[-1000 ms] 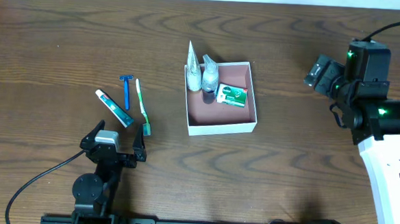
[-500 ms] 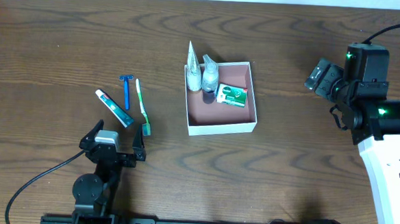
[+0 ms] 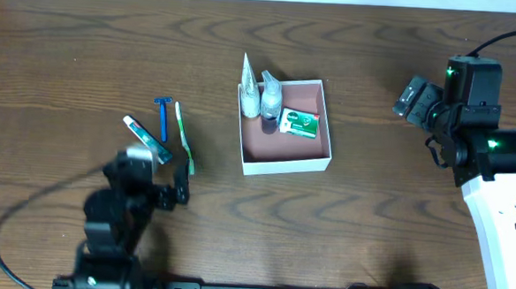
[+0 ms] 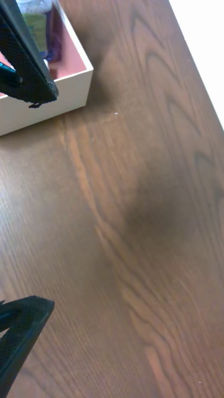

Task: Pack container
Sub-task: 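Move the left gripper over the Colgate toothpaste tube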

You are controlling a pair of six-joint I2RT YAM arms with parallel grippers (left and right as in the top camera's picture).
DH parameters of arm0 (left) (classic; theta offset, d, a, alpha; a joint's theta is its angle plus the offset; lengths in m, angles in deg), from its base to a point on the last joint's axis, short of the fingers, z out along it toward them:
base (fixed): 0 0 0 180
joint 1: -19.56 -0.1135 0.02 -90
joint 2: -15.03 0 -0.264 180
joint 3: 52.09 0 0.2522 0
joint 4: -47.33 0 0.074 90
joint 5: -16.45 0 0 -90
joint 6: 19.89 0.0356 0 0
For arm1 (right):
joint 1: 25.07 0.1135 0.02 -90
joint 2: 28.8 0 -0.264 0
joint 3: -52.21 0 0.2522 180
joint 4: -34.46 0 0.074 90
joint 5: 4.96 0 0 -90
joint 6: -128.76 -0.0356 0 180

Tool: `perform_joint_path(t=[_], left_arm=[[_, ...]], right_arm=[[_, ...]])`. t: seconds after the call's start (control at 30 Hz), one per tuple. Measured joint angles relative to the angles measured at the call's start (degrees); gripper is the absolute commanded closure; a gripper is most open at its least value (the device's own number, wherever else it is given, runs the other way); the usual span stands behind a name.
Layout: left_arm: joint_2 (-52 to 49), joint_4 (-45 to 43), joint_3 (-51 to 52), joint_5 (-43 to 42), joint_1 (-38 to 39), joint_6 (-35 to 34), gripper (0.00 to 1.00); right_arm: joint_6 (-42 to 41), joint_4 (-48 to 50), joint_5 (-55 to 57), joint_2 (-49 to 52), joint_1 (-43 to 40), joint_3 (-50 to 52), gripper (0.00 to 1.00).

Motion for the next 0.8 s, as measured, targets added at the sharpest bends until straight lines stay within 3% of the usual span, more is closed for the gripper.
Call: perform_joint_path(t=[0.2, 0.3, 0.6, 0.8], left_arm=[[-20.96, 11.1, -22.12, -3.98, 0.0, 0.13, 0.02], [-27.23, 12.15, -28.28, -8.81, 0.0, 0.11, 0.02], [-32.98, 10.97, -30.14, -14.16, 0.0, -1.81, 0.02], [-37.97, 9.42, -30.14, -5.27, -0.09, -7.02, 0.02]], right_arm=[[0.0, 0.02, 0.07, 0.0, 0.0, 0.0, 0.01], [0.0, 0.04, 0.11, 0.0, 0.0, 0.0, 0.01], [0.0, 0.07, 0.11, 0.0, 0.0, 0.0, 0.01], [0.0, 0.07, 0.13, 0.0, 0.0, 0.0, 0.01]])
